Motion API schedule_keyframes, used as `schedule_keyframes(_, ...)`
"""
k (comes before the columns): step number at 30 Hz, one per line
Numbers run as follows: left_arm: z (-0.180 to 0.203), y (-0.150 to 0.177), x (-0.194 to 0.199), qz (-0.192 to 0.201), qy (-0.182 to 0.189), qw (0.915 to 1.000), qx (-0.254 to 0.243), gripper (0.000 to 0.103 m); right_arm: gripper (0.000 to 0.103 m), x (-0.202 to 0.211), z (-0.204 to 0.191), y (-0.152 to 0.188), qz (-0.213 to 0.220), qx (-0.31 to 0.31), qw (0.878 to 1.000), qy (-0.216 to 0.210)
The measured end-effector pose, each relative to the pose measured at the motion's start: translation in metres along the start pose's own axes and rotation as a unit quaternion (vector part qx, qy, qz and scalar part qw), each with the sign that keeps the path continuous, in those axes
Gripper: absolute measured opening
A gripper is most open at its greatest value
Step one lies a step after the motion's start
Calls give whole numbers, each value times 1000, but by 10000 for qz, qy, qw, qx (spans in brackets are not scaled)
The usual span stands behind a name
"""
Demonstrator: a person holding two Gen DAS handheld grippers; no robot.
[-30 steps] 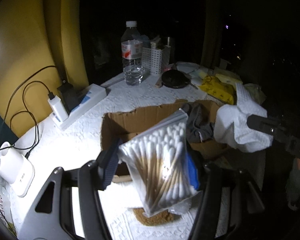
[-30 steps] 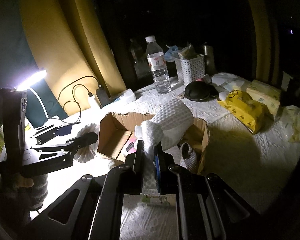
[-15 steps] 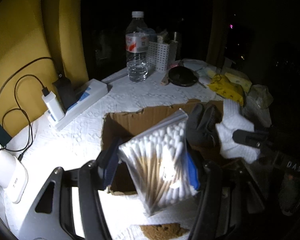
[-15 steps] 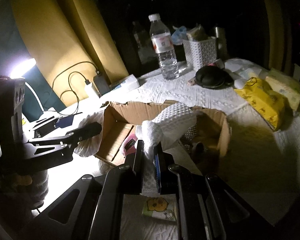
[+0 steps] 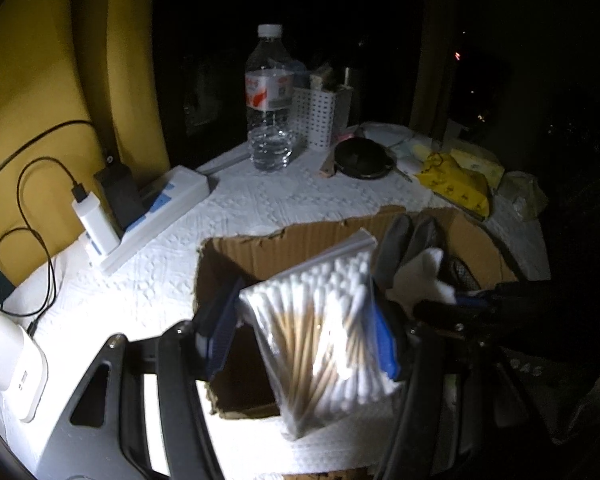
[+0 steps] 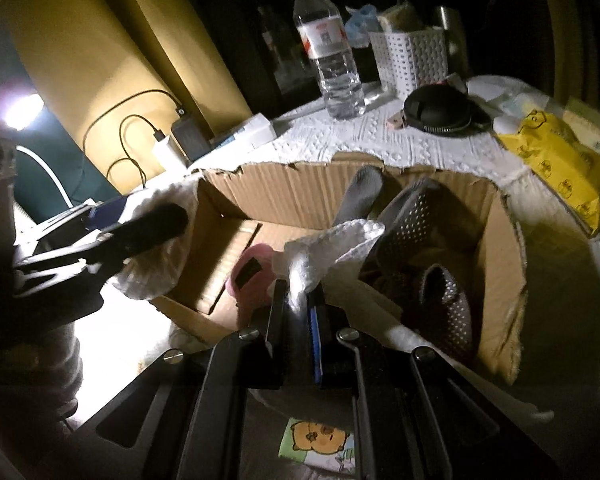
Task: Organize soft objects
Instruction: 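Lower the cotton swab bag into the box with the left gripper while the right drops the towel in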
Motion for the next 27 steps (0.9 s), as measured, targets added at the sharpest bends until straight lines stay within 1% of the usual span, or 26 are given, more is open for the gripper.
schedule_keyframes(4, -1, -1, -5, -28, -14, 10000, 9, 59, 10, -10, 5, 5, -133, -48, 9999, 41)
schedule_keyframes(7, 3, -4, -8, -15, -23, 9999, -150, 59, 10, -14, 8, 7, -167, -41, 9998, 124)
schedule_keyframes(10, -1, 1, -17, -171, -117, 9997, -134, 59, 10, -18, 9, 7, -203, -15, 9996, 197)
schedule_keyframes(15, -9, 12, -35, -473, -140, 9988, 2, 61, 12, -21, 12, 7, -257, -82, 9994, 198)
schedule_keyframes(17, -12, 14, -38, -531, -158, 9984, 84, 65, 18, -20, 12, 7, -250, -113, 9995, 161)
schedule_keyframes(18, -13, 14, -38, -546, -151, 9983, 125, 69, 26, -17, 11, 6, -225, -127, 9996, 130)
schedule_keyframes(19, -12, 15, -38, -543, -113, 9983, 151, 70, 34, -16, 10, 5, -210, -126, 9996, 113)
schedule_keyframes(21, -12, 13, -35, -523, -67, 9984, 194, 73, 41, -11, 7, 4, -165, -108, 9997, 124)
schedule_keyframes(27, -12, 8, -21, -378, -94, 9991, 193, 76, 47, 1, 4, -1, -60, 44, 9994, 343)
Point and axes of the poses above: each gripper's, at about its wrist camera, not at the fingertips, and x roughly against the way its jaws point, z to its right, y to its underside, the point moved 10 cm from there along -x, roughly the way its jaws point, and after that the axes turned 3 degrees about -y, right-handed, at the moved point
